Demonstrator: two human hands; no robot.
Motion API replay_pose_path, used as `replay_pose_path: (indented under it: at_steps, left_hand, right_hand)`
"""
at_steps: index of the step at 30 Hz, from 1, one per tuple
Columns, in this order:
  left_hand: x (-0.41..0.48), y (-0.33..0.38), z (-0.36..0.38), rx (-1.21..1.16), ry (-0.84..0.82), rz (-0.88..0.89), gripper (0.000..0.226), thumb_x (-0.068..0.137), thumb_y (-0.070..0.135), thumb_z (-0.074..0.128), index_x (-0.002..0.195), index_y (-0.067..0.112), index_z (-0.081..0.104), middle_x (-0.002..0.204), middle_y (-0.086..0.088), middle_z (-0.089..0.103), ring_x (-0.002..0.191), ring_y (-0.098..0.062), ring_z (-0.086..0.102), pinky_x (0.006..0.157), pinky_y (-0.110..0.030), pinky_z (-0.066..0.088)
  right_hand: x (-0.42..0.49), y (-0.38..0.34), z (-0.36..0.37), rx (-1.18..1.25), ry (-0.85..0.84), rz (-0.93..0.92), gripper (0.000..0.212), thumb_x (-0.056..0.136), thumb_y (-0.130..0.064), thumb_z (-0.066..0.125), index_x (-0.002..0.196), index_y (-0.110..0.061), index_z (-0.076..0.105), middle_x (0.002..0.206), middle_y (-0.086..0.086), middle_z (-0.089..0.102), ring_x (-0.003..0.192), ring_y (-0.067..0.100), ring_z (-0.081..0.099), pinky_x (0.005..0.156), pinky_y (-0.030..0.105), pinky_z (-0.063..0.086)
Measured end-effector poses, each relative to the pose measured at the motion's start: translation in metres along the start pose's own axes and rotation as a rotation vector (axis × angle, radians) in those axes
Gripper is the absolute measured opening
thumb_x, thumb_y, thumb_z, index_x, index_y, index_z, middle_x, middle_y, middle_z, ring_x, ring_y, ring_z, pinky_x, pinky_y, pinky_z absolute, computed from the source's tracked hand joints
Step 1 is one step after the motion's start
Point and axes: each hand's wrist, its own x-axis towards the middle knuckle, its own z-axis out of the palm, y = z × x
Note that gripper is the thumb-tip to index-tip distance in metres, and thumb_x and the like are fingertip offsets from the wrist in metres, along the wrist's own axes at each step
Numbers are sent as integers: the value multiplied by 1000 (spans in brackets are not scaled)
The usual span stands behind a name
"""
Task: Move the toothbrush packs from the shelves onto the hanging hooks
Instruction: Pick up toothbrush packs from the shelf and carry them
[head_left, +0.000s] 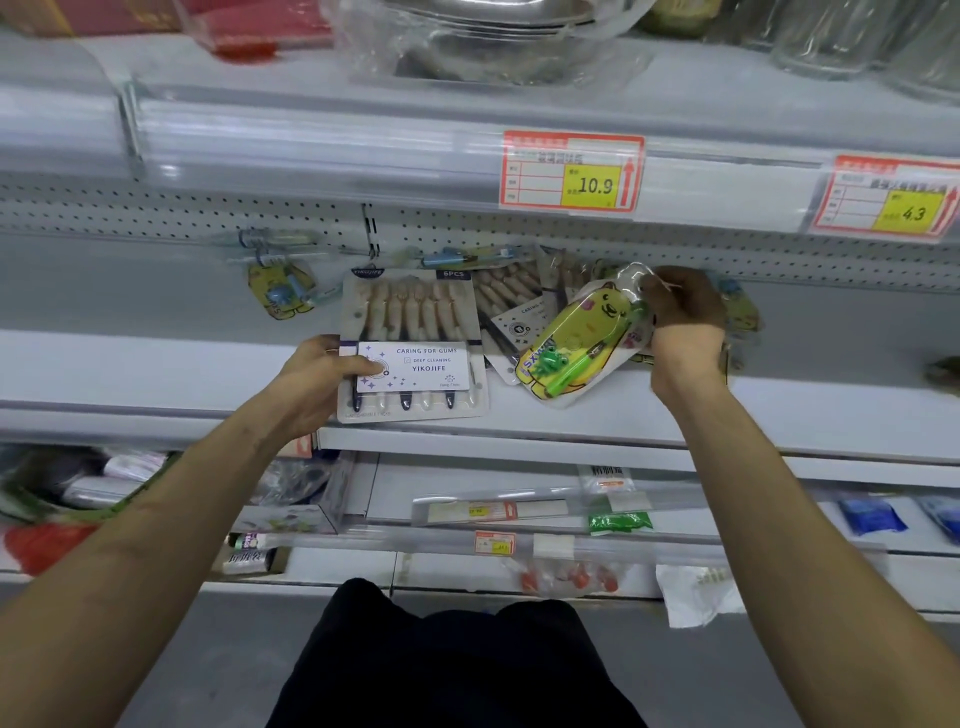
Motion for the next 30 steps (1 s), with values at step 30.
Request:
replay_pose_path:
  at_steps: [30]
  left_hand:
    - [-25, -1, -4, -113, 47, 0, 52, 86, -7, 75, 128, 11, 50, 117, -24, 73, 105, -38, 75, 77, -49, 65]
  right_hand:
    - [-26, 25, 23, 189, -299, 339, 48, 93, 14, 65, 132, -13, 60, 118, 8, 76, 106, 31, 73, 95, 67, 56]
